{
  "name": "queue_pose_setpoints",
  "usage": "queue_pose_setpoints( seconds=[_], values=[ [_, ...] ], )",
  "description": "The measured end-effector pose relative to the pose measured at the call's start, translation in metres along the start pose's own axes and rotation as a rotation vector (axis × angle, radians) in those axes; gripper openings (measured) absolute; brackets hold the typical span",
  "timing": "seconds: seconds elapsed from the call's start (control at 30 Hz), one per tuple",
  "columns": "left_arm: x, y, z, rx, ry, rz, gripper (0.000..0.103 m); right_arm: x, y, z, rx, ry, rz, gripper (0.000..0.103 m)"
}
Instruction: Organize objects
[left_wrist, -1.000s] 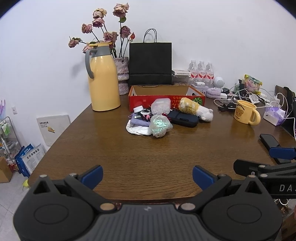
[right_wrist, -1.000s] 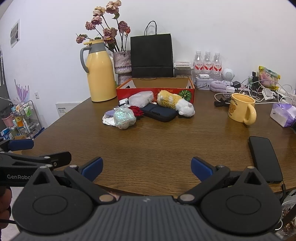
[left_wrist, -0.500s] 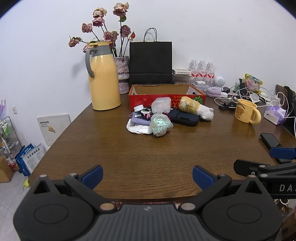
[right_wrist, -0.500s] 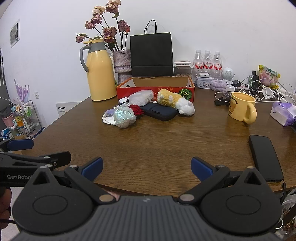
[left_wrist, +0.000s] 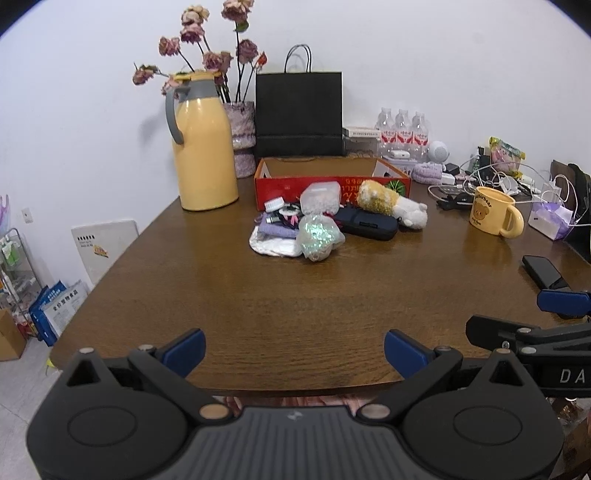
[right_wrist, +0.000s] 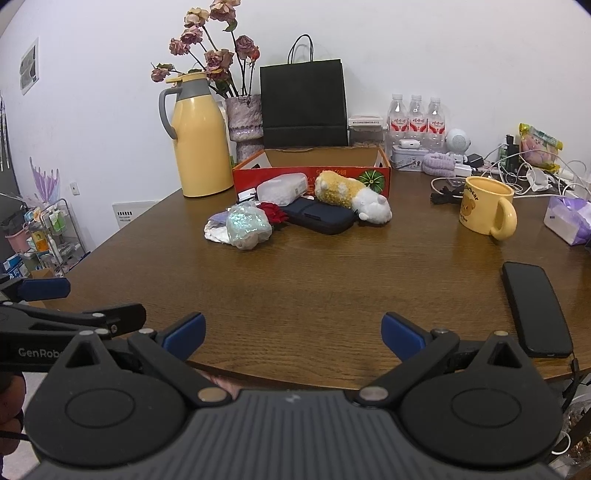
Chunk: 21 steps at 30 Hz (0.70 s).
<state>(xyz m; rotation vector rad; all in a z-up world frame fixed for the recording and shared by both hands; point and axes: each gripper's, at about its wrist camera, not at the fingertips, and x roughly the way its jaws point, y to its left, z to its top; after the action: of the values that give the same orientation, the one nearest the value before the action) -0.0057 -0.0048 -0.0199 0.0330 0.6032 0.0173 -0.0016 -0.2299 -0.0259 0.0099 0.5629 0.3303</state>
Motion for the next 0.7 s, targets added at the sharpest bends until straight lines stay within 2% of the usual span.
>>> queue_pose_setpoints(
  seconds=[0.17,0.3,0.43,0.53,0.63,0.7],
  values=[
    [0.024,0.005,0.002,-0.025,0.045,-0.03,0.102,0.021,-0.004,-0.004,0.02,0.013,0.026,0.103],
    [0.053,0.01,0.009,-0.047,0.06,-0.044,0.1,0.038,-0.014,-0.002,0.024,-0.037,0.047,0.103],
    [0.087,0.017,0.019,-0.097,0.059,-0.101,0.084,0.07,-0.029,0.001,0.029,-0.084,0.064,0.103],
    [0.112,0.016,0.04,-0.067,0.019,-0.091,0.084,0.092,-0.047,0.018,0.039,-0.057,0.102,0.103],
    [0.137,0.012,0.072,0.004,-0.066,-0.105,0.087,0.125,-0.07,0.054,0.028,-0.085,0.016,0.103],
    [0.159,0.011,0.09,0.002,-0.108,-0.103,0.092,0.153,-0.085,0.078,0.017,-0.095,-0.03,0.103]
  ],
)
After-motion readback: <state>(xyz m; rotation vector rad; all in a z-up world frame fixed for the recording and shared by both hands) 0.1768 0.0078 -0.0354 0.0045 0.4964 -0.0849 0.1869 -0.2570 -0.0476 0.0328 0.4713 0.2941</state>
